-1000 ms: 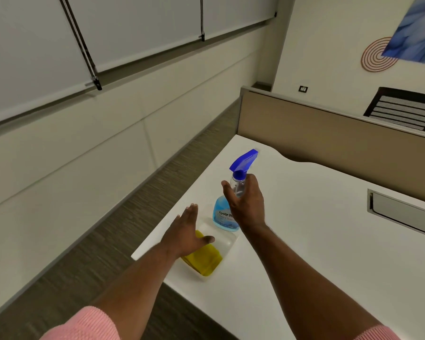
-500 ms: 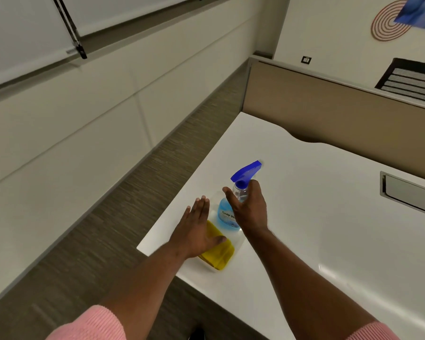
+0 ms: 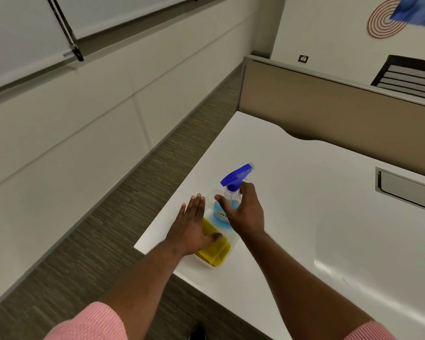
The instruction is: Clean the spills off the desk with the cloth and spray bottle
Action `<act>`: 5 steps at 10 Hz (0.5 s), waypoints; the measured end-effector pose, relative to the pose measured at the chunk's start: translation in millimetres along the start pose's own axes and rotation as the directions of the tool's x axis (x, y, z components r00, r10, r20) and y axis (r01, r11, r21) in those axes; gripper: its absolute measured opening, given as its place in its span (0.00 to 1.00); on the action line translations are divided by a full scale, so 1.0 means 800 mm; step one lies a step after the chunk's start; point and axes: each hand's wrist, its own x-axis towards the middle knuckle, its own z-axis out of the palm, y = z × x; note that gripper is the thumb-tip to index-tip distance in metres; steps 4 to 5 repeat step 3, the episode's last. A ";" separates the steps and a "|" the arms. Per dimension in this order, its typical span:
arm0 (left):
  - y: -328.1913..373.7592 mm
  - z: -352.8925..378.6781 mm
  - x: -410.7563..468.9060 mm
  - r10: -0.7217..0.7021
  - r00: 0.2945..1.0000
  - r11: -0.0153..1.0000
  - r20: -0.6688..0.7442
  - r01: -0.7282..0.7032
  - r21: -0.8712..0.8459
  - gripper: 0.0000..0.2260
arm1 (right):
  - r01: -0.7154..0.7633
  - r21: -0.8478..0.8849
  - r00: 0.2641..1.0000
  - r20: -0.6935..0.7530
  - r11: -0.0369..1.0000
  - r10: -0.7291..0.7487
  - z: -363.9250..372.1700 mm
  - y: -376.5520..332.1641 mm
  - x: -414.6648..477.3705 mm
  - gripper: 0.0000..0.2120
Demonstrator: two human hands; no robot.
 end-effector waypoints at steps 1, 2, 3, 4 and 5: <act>0.009 -0.007 -0.005 -0.017 1.000 1.000 -0.008 0.018 0.004 0.54 | 0.026 -0.077 0.999 0.045 0.997 -0.022 -0.019 0.008 -0.009 0.38; 0.018 -0.011 -0.009 -0.032 0.999 0.999 -0.021 0.032 0.007 0.54 | 0.038 -0.136 0.997 0.079 0.990 -0.027 -0.032 0.016 -0.019 0.43; 0.030 -0.011 -0.020 -0.052 0.997 0.999 -0.050 0.052 -0.002 0.54 | 0.057 -0.166 0.993 0.111 0.985 -0.039 -0.045 0.033 -0.030 0.44; 0.030 -0.011 -0.020 -0.052 0.997 0.999 -0.050 0.052 -0.002 0.54 | 0.057 -0.166 0.993 0.111 0.985 -0.039 -0.045 0.033 -0.030 0.44; 0.030 -0.011 -0.020 -0.052 0.997 0.999 -0.050 0.052 -0.002 0.54 | 0.057 -0.166 0.993 0.111 0.985 -0.039 -0.045 0.033 -0.030 0.44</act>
